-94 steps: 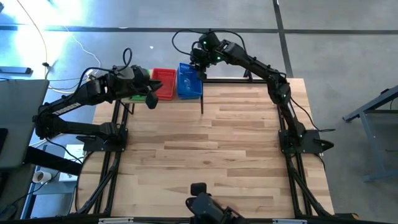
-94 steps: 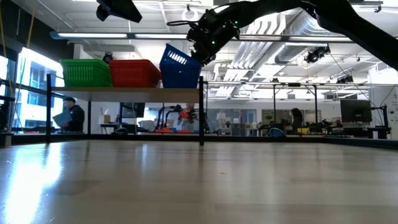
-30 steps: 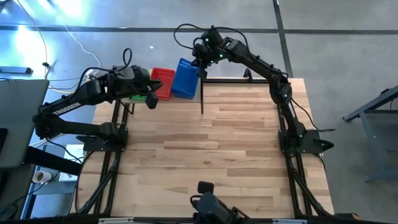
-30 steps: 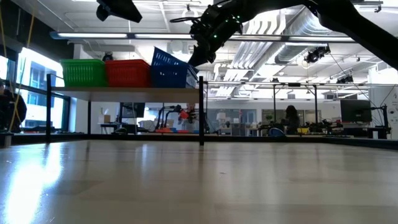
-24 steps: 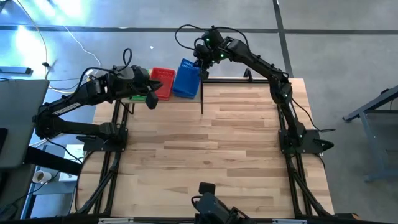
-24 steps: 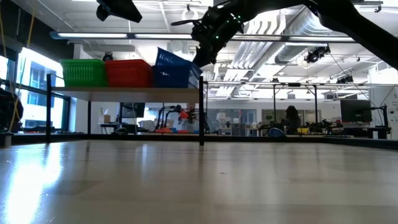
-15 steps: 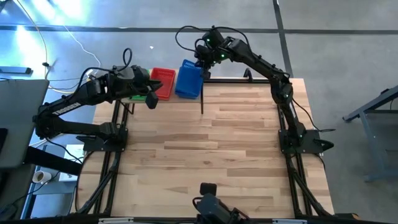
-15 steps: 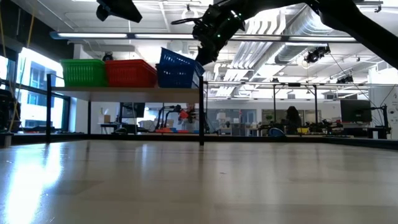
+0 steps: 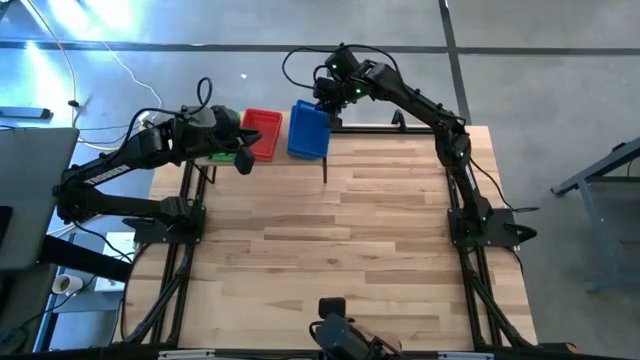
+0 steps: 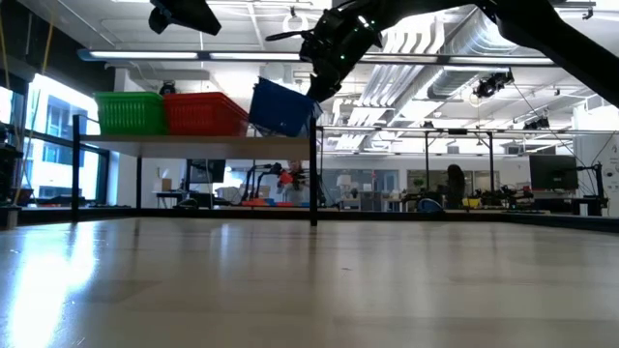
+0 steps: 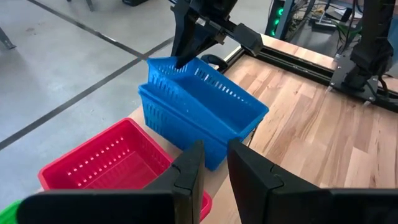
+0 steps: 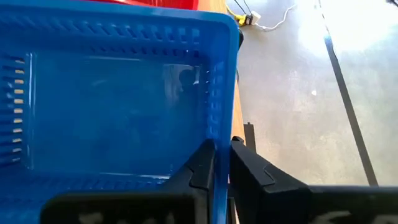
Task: Stack baskets on shelf by color
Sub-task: Stack the blue basket on top of the blue baskets on the shelf
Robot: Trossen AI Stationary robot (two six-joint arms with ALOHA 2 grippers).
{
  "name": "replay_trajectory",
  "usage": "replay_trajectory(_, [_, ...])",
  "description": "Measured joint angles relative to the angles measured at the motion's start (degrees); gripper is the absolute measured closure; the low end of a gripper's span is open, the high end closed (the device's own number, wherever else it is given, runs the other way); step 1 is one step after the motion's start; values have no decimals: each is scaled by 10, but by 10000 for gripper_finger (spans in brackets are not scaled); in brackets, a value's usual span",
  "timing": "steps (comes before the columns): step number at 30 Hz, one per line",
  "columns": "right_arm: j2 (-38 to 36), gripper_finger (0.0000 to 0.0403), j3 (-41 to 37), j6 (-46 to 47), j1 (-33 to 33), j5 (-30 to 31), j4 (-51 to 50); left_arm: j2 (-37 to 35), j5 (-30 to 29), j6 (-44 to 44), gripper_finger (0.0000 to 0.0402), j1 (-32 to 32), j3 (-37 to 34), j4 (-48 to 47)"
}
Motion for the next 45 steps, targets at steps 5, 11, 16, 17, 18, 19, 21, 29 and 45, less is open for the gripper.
replay_trajectory(5, [0,335,0,-4,5,0,1,0,0,0,339,0,0,0])
replay_trajectory(11, [0,316,0,-2,7,37,0,0,0,0,339,0,0,0])
replay_trajectory(16, [-12,316,-1,11,9,38,-16,11,-11,11,339,0,0,1])
replay_trajectory(17, [-19,316,-1,14,12,38,-17,17,-18,11,339,0,0,1])
replay_trajectory(18, [-26,316,-1,18,16,38,-17,24,-24,11,339,0,0,1])
replay_trajectory(19, [-32,316,0,22,21,35,-17,31,-30,11,339,0,0,1])
replay_trajectory(21, [-41,316,0,29,33,25,-22,46,-46,11,339,0,0,1])
replay_trajectory(29, [-44,316,-9,25,90,-14,-75,93,-117,10,339,0,0,0])
replay_trajectory(45, [-36,316,-10,14,146,-3,-84,101,-180,-7,339,17,0,-11])
